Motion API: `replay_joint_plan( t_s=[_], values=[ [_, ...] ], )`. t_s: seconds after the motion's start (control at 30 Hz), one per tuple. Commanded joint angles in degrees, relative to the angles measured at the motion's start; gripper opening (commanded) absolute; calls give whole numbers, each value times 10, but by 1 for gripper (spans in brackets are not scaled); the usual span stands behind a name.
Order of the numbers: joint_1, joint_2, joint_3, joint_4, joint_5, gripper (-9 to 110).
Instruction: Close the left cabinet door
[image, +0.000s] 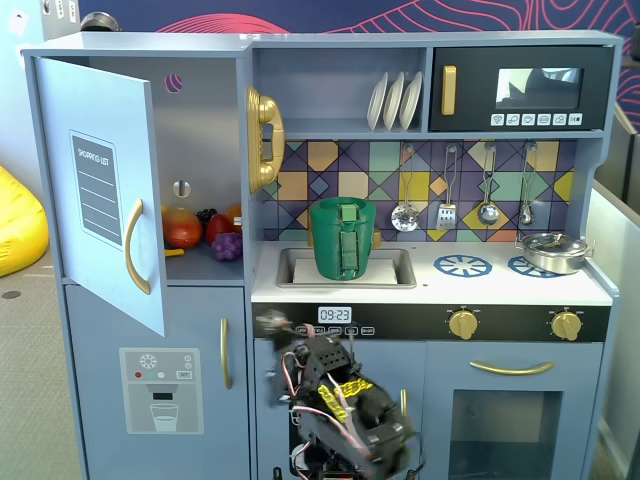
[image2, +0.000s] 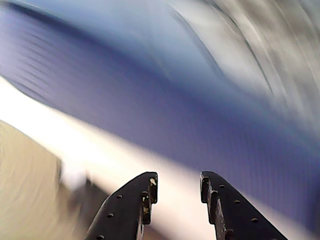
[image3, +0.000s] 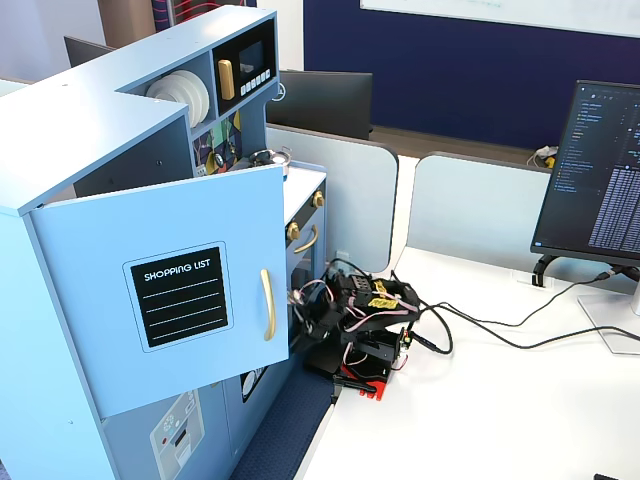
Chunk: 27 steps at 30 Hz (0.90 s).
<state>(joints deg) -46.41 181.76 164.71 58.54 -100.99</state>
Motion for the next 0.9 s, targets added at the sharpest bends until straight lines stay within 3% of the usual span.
replay_joint_plan(
  t_s=[0.0,0.13,0.27,0.57,0.87],
  values=[
    [-316,-34,-43,-248,-26,0],
    [-463,-138,-49,-493,-27,0],
    [-519,-249,-86,-648,-46,0],
    [-511,-516,-292,-756,-119,0],
    [-450,-695,-507,-751,-163,0]
  ],
)
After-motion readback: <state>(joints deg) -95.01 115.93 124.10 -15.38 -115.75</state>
